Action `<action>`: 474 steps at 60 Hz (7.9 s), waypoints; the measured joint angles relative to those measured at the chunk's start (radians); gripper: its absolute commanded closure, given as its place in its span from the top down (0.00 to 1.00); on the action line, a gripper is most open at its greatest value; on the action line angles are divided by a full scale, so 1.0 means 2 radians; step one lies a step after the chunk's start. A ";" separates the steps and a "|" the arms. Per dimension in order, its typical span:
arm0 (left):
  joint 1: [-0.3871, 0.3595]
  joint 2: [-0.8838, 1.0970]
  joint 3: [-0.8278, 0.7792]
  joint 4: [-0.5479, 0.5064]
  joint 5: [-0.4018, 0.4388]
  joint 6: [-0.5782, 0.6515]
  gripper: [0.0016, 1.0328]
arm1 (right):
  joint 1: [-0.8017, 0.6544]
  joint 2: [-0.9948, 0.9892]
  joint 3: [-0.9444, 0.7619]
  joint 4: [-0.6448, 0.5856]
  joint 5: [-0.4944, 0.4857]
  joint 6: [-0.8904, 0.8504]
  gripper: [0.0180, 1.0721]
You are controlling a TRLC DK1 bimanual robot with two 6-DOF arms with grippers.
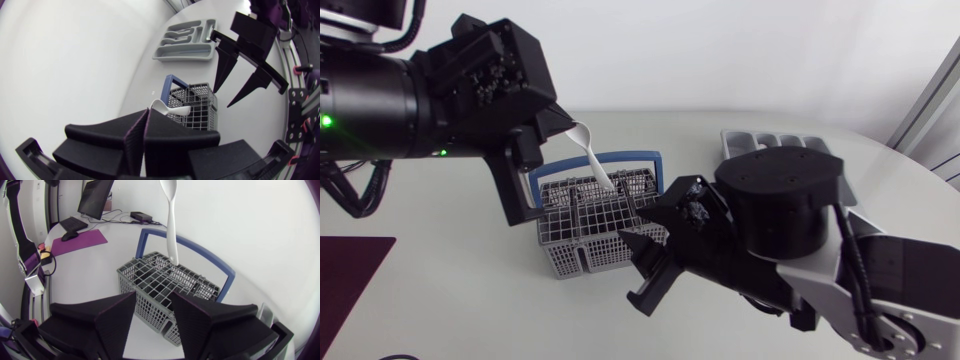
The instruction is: Unload the cutlery basket into the drawer organizer.
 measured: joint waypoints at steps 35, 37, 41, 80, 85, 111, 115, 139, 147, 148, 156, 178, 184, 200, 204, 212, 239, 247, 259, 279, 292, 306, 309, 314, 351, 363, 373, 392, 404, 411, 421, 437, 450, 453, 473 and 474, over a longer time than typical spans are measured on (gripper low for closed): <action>0.076 0.062 0.000 0.038 0.153 -0.260 0.20 | 0.023 -0.086 -0.076 0.087 0.080 -0.167 0.58; 0.077 0.064 0.000 0.042 0.155 -0.266 0.20 | 0.023 -0.087 -0.076 0.088 0.082 -0.169 0.58; 0.080 0.069 0.001 0.046 0.167 -0.279 0.20 | 0.023 -0.088 -0.076 0.089 0.083 -0.176 0.58; 0.057 0.110 0.018 0.030 0.205 -0.337 0.20 | 0.002 -0.042 -0.072 0.115 0.089 -0.204 0.50; 0.054 0.110 0.022 0.021 0.205 -0.337 0.20 | -0.006 -0.036 -0.064 0.115 0.086 -0.206 0.50; 0.051 0.114 0.027 0.017 0.205 -0.337 0.20 | -0.017 0.005 -0.025 0.117 0.083 -0.210 0.25; 0.051 0.116 0.027 0.017 0.205 -0.337 0.20 | -0.017 0.008 -0.022 0.117 0.083 -0.213 0.21; 0.051 0.122 0.030 0.013 0.203 -0.337 0.20 | -0.029 0.014 -0.019 0.126 0.083 -0.213 0.06; 0.051 0.123 0.030 0.013 0.203 -0.337 0.20 | -0.030 0.016 -0.019 0.126 0.083 -0.213 0.06; 0.051 0.123 0.030 0.013 0.203 -0.337 0.21 | -0.030 0.017 -0.019 0.126 0.083 -0.213 0.06; 0.051 0.124 0.033 0.011 0.203 -0.338 0.48 | -0.030 0.017 -0.019 0.128 0.083 -0.213 0.06; 0.085 0.116 0.065 0.031 0.206 -0.344 0.96 | -0.026 -0.021 -0.030 0.089 0.060 -0.214 0.06; 0.091 0.108 0.065 0.031 0.206 -0.344 0.96 | -0.030 -0.043 -0.035 0.070 0.049 -0.214 0.05; 0.096 0.079 0.059 0.032 0.206 -0.321 0.96 | -0.068 -0.095 -0.045 0.007 -0.002 -0.213 0.06; 0.096 0.069 0.047 0.032 0.200 -0.304 0.96 | -0.101 -0.110 -0.047 -0.016 -0.038 -0.213 0.05; 0.098 0.057 0.019 0.032 0.197 -0.267 0.96 | -0.187 -0.121 -0.047 -0.057 -0.124 -0.213 0.06; 0.059 -0.008 -0.088 0.030 0.138 -0.167 0.96 | -0.481 -0.033 -0.035 -0.171 -0.357 -0.335 0.06; 0.043 -0.015 -0.103 0.030 0.124 -0.158 0.95 | -0.550 0.031 -0.011 -0.191 -0.385 -0.396 0.06; 0.026 -0.023 -0.115 0.030 0.108 -0.146 0.96 | -0.624 0.121 0.041 -0.221 -0.400 -0.474 0.05; 0.026 -0.042 -0.138 0.031 0.097 -0.137 0.96 | -0.702 0.263 0.140 -0.266 -0.403 -0.581 0.06; 0.016 -0.044 -0.141 0.031 0.095 -0.136 0.95 | -0.729 0.315 0.185 -0.274 -0.402 -0.642 0.06; 0.009 -0.044 -0.141 0.031 0.093 -0.136 0.96 | -0.726 0.339 0.209 -0.308 -0.391 -0.719 0.06; 0.009 -0.045 -0.141 0.031 0.092 -0.136 0.96 | -0.723 0.342 0.209 -0.310 -0.387 -0.727 0.06; 0.009 -0.047 -0.141 0.031 0.091 -0.136 0.96 | -0.715 0.342 0.209 -0.310 -0.379 -0.738 0.06; -0.002 -0.089 -0.170 0.029 0.065 -0.136 0.96 | -0.679 0.284 0.195 -0.299 -0.375 -0.673 0.96; 0.026 -0.112 -0.204 0.024 0.065 -0.136 0.96 | -0.618 0.197 0.161 -0.299 -0.389 -0.590 0.96; 0.070 -0.123 -0.243 0.031 0.065 -0.128 0.95 | -0.543 0.153 0.133 -0.277 -0.392 -0.502 0.95; 0.128 -0.110 -0.279 0.078 0.065 -0.128 0.95 | -0.406 0.134 0.109 -0.191 -0.354 -0.356 0.95; 0.124 -0.070 -0.279 0.123 0.079 -0.138 0.95 | -0.322 0.132 0.105 -0.136 -0.315 -0.274 0.95; 0.121 -0.038 -0.279 0.146 0.081 -0.142 0.95 | -0.284 0.132 0.105 -0.112 -0.288 -0.234 0.95; 0.131 0.005 -0.279 0.166 0.083 -0.142 0.95 | -0.269 0.165 0.105 -0.084 -0.257 -0.212 0.95; 0.162 0.031 -0.278 0.168 0.113 -0.141 0.95 | -0.265 0.179 0.105 -0.071 -0.246 -0.205 0.95; 0.207 -0.056 -0.259 0.120 0.136 -0.126 0.95 | -0.276 0.110 0.080 -0.074 -0.254 -0.203 0.91; 0.233 -0.060 -0.256 0.123 0.138 -0.115 0.89 | -0.289 0.107 0.079 -0.074 -0.254 -0.203 0.86; 0.280 0.049 -0.256 0.169 0.147 -0.100 0.30 | -0.302 0.138 0.071 -0.070 -0.253 -0.203 0.12; 0.280 0.053 -0.256 0.171 0.147 -0.100 0.24 | -0.302 0.141 0.071 -0.069 -0.253 -0.203 0.09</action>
